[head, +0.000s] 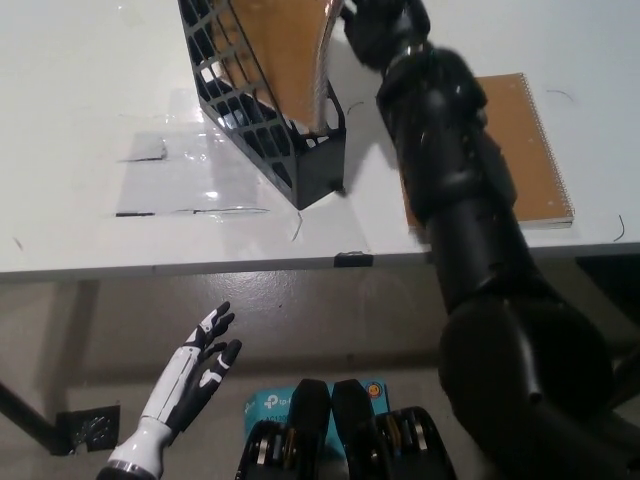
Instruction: Use the right hand to pick up a book from the book holder on the left side and put it on another book on the right side
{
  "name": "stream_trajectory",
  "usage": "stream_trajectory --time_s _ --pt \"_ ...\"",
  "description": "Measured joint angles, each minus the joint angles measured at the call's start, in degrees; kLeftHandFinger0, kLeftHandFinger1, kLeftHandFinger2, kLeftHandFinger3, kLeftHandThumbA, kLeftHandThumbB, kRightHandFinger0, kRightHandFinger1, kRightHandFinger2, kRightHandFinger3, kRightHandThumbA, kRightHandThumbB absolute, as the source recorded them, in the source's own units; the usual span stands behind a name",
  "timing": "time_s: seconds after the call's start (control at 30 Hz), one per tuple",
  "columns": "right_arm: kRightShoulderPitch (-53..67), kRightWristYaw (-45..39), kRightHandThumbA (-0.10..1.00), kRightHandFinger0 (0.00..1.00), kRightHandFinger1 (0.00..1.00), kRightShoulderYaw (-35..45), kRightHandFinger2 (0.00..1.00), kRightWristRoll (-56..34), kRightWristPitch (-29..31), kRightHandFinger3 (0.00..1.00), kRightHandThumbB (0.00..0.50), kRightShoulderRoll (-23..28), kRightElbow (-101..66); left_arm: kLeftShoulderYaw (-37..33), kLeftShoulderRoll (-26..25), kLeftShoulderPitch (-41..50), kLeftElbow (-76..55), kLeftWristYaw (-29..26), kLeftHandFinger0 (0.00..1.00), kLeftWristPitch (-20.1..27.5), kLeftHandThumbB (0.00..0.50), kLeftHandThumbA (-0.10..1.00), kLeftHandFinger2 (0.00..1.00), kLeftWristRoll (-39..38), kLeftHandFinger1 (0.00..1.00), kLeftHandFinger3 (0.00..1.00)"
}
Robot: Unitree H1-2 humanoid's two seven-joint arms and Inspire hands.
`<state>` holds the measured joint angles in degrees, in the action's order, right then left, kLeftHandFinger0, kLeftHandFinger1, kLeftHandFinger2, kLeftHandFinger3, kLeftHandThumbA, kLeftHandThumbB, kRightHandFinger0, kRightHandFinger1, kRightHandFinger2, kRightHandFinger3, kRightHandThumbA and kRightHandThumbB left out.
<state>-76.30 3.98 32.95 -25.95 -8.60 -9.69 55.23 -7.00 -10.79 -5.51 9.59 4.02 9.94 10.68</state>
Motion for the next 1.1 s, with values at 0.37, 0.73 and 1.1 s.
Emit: stream_trajectory --time_s 0.37,0.73,1.1 --pt "-5.3 1.2 -0.10 0.00 0.25 2.9 0.77 -5.7 -5.2 1.00 0.047 1.1 -6.6 -0.1 0.0 -0.5 0.3 0.0 0.92 0.0 0.182 0.93 1.00 0.0 1.00 1.00" --pt "-8.0 2.4 -0.10 0.00 0.22 5.2 0.68 -12.7 -9.6 1.00 0.040 5.3 -11.7 -0.1 0.0 -0.6 0.6 0.0 0.93 0.3 0.171 0.91 1.00 0.0 1.00 1.00" --pt "-4.1 2.9 -0.10 0.00 0.27 7.3 0.79 -16.4 -13.7 1.00 0.036 11.6 -12.9 -0.1 0.0 -0.2 0.9 0.0 0.95 0.4 0.171 0.92 1.00 0.0 1.00 1.00"
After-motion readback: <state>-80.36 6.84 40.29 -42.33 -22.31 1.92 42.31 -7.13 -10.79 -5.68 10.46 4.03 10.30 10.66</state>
